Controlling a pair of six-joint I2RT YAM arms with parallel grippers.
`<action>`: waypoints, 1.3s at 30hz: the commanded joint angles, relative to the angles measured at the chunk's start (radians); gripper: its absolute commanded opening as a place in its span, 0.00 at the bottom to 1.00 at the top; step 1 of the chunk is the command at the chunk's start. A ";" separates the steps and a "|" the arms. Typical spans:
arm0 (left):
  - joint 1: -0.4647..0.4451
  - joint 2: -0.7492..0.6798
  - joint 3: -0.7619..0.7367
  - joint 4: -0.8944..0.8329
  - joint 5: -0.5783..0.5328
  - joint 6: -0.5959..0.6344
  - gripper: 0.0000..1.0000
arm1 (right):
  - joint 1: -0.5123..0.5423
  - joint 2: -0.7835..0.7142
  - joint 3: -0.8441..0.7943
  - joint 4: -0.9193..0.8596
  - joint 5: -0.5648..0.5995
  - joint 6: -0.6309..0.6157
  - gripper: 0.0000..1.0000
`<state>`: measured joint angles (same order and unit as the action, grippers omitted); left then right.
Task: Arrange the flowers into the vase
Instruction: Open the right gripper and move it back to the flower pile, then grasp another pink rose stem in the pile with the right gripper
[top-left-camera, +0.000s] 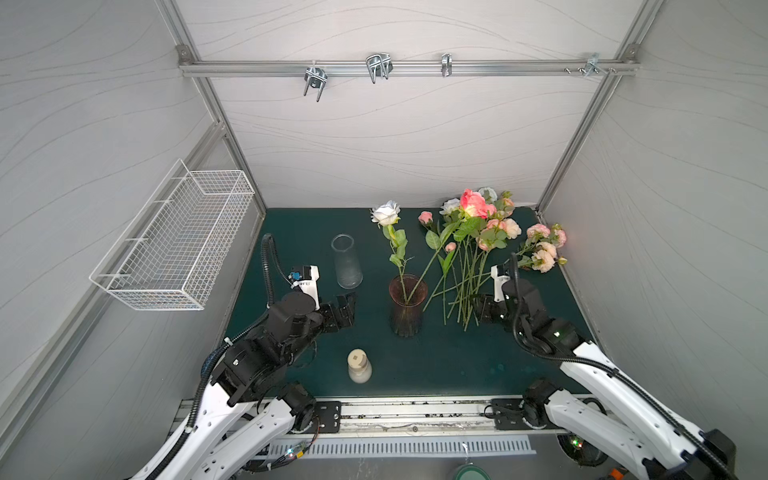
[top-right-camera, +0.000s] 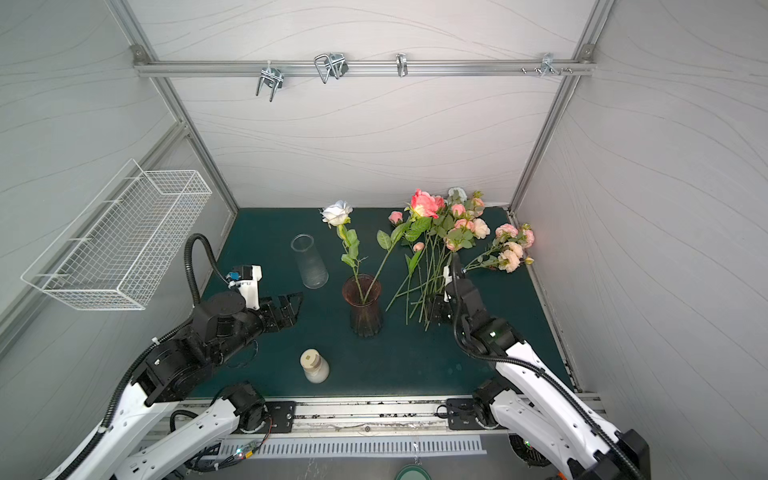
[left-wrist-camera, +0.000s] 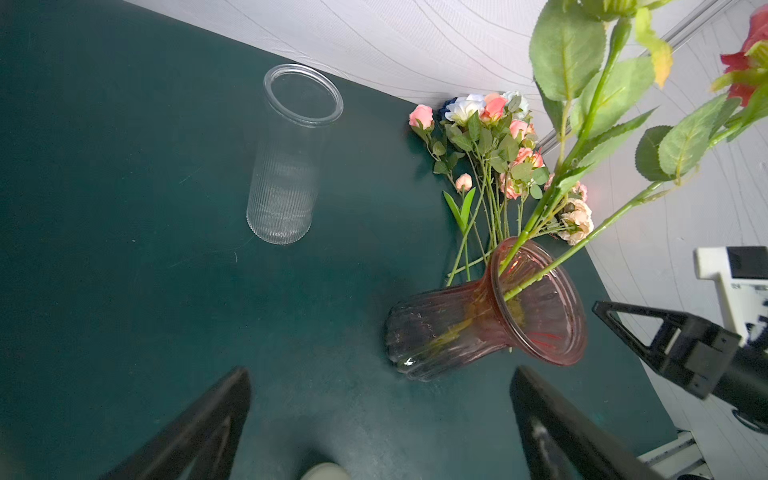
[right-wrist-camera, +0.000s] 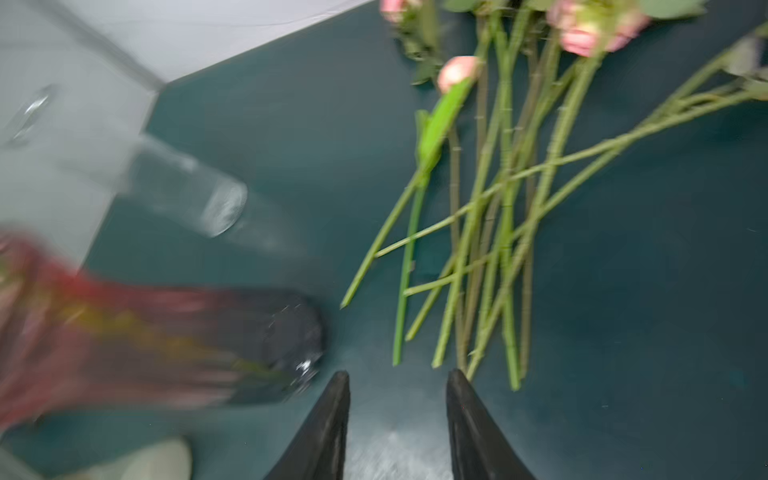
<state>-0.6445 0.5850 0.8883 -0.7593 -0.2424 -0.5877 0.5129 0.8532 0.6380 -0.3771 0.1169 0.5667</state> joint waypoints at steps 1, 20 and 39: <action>-0.004 -0.016 0.000 0.019 -0.001 -0.009 0.99 | -0.111 0.099 0.038 0.108 -0.109 0.043 0.39; -0.004 -0.025 0.005 0.002 -0.008 0.005 0.99 | -0.187 0.920 0.525 0.245 -0.194 0.188 0.34; -0.004 -0.005 -0.004 0.010 -0.011 0.019 0.99 | -0.189 1.146 0.680 0.213 -0.127 0.171 0.36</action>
<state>-0.6445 0.5724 0.8871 -0.7658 -0.2432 -0.5789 0.3195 1.9724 1.2869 -0.1436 -0.0277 0.7414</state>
